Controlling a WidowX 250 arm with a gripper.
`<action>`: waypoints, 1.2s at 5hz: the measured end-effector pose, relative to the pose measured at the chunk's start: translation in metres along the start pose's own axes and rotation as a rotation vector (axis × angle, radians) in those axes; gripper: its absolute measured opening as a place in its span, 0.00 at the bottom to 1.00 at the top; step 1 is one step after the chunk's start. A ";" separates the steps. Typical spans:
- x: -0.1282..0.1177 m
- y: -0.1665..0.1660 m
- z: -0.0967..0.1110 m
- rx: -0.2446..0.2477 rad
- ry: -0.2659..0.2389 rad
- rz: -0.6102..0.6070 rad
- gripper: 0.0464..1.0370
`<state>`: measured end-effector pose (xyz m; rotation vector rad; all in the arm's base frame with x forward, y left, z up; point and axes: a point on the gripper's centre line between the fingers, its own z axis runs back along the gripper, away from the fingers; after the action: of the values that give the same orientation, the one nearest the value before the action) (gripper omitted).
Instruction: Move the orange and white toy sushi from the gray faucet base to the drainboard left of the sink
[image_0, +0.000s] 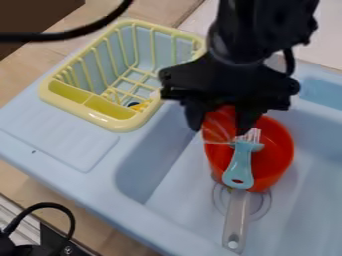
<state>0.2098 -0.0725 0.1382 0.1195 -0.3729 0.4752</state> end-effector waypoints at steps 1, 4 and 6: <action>0.000 0.021 0.003 0.080 -0.042 0.196 0.51; 0.012 0.061 0.002 0.081 -0.057 0.791 0.51; 0.006 0.105 0.008 0.139 -0.071 0.975 0.51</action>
<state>0.1628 0.0212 0.1501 0.0827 -0.4549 1.4641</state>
